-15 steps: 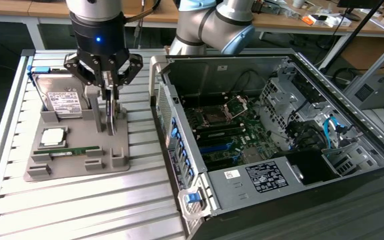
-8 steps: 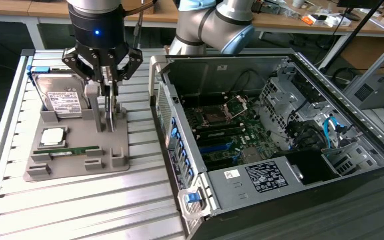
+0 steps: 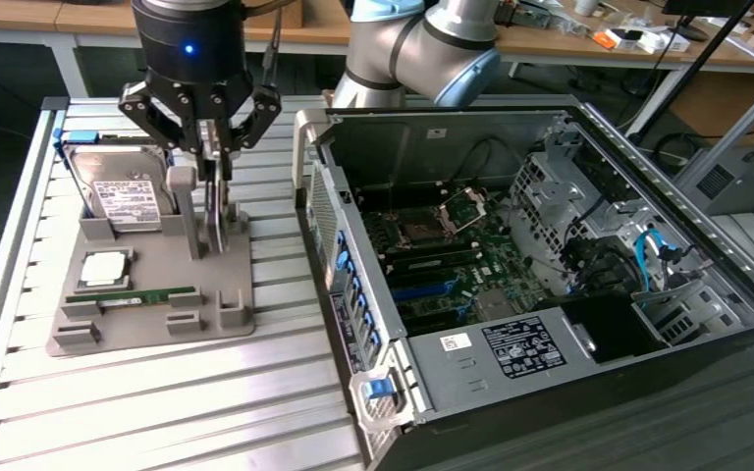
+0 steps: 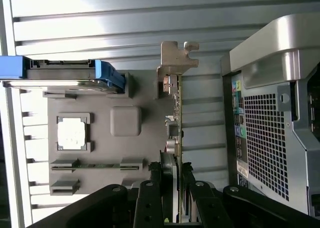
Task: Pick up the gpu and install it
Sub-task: 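Pick up the gpu and move the gpu toward the slot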
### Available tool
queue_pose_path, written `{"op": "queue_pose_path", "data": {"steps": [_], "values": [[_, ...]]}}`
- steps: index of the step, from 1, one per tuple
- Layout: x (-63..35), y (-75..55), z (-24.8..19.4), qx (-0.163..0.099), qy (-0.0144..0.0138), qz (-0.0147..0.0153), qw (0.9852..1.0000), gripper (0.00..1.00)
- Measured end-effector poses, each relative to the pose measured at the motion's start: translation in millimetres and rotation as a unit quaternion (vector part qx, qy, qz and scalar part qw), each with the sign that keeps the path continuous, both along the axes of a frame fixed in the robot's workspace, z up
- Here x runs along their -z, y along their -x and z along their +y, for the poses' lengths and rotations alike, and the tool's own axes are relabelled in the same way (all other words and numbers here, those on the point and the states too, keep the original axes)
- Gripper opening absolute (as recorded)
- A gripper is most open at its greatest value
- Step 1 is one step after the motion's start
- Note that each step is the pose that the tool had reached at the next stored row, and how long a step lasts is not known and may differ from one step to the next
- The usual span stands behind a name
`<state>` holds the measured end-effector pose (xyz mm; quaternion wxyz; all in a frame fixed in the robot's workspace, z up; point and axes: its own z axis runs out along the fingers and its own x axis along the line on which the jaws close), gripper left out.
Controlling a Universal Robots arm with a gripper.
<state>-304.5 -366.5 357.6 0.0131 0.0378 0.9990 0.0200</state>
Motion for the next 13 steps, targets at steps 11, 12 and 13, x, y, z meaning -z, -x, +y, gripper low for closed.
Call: {"op": "queue_pose_path", "data": {"steps": [11, 12, 13], "values": [[-20.0, 0.0, 0.0, 0.000, 0.0000, 0.0000, 1.0000, 0.27], [-21.5, 0.0, 0.0, 0.000, 0.0000, 0.0000, 1.0000, 0.27], [-22.9, 0.0, 0.0, 0.000, 0.0000, 0.0000, 1.0000, 0.27]]}}
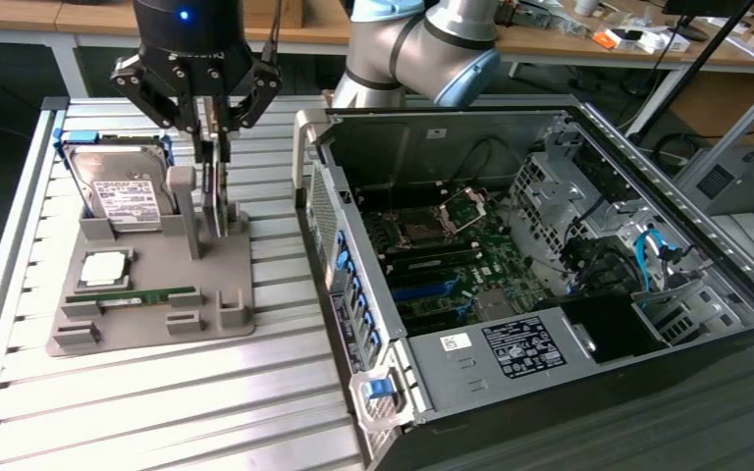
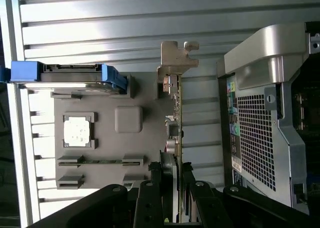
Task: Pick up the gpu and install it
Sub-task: 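Pick up the gpu and move the gpu toward the slot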
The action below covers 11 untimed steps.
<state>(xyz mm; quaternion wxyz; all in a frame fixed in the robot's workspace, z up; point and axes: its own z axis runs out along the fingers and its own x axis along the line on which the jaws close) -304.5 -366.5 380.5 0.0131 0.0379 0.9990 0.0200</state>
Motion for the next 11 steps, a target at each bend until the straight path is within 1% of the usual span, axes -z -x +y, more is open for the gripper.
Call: {"op": "queue_pose_path", "data": {"steps": [11], "values": [[-16.9, 0.0, 0.0, 0.000, 0.0000, 0.0000, 1.0000, 0.27]]}}
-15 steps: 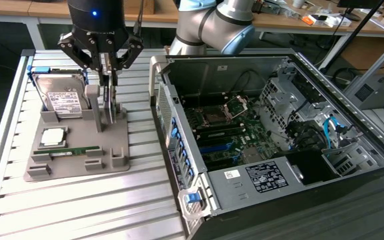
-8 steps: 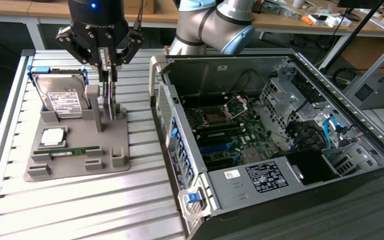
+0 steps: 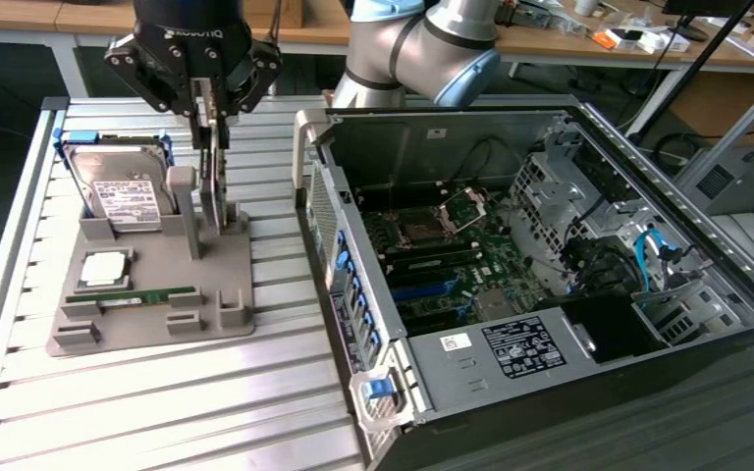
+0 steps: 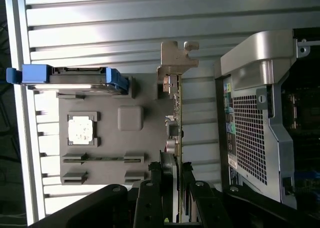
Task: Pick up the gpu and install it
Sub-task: 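Pick up the gpu and move the gpu toward the slot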
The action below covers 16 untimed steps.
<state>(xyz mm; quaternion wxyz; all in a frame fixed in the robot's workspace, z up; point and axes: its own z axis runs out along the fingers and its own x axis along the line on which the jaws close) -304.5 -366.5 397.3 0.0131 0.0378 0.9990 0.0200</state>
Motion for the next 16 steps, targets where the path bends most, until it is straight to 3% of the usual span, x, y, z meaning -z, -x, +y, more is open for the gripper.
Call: {"op": "queue_pose_path", "data": {"steps": [16], "values": [[-15.9, 0.0, 0.0, 0.000, 0.0000, 0.0000, 1.0000, 0.27]]}}
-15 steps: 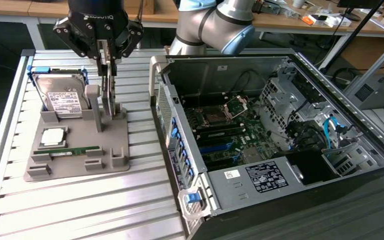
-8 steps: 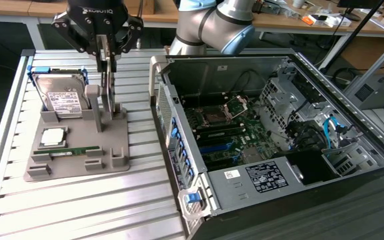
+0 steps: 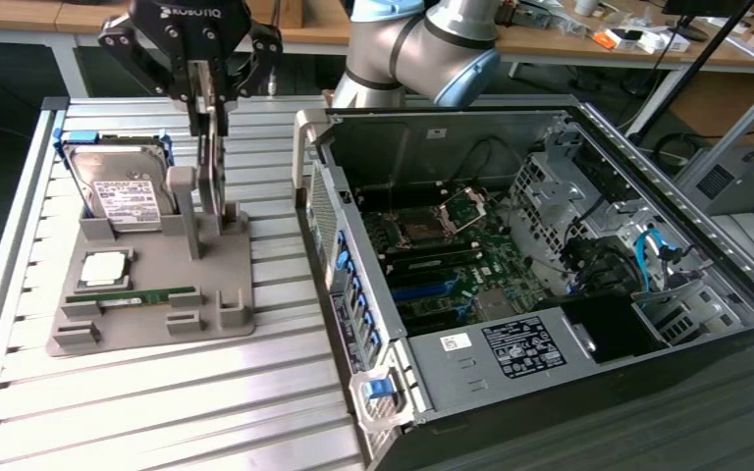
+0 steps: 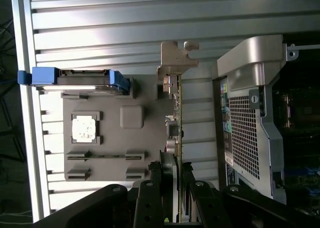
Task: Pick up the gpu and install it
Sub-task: 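Pick up the gpu and move the gpu toward the slot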
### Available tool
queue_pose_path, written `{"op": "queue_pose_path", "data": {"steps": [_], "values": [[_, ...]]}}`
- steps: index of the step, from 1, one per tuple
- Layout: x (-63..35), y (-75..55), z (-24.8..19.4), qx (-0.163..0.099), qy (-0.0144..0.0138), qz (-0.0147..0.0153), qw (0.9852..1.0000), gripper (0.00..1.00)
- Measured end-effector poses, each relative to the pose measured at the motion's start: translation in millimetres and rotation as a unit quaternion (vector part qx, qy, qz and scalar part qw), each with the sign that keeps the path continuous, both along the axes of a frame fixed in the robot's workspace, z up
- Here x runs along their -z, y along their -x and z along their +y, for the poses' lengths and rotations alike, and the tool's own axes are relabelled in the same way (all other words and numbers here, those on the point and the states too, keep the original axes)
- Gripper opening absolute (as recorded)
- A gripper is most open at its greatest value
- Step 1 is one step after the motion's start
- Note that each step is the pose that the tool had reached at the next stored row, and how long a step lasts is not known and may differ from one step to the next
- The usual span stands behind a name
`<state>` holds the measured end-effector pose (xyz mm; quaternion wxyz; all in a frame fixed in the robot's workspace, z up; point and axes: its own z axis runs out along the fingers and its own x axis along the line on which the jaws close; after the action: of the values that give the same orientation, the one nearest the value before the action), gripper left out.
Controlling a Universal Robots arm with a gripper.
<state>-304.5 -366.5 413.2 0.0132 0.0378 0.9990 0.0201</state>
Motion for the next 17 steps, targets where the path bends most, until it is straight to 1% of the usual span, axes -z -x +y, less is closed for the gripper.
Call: {"op": "queue_pose_path", "data": {"steps": [14, 17], "values": [[-11.2, 0.0, 0.0, 0.000, 0.0000, 0.0000, 1.0000, 0.27], [-11.3, 0.0, 0.0, 0.000, 0.0000, 0.0000, 1.0000, 0.27]]}}
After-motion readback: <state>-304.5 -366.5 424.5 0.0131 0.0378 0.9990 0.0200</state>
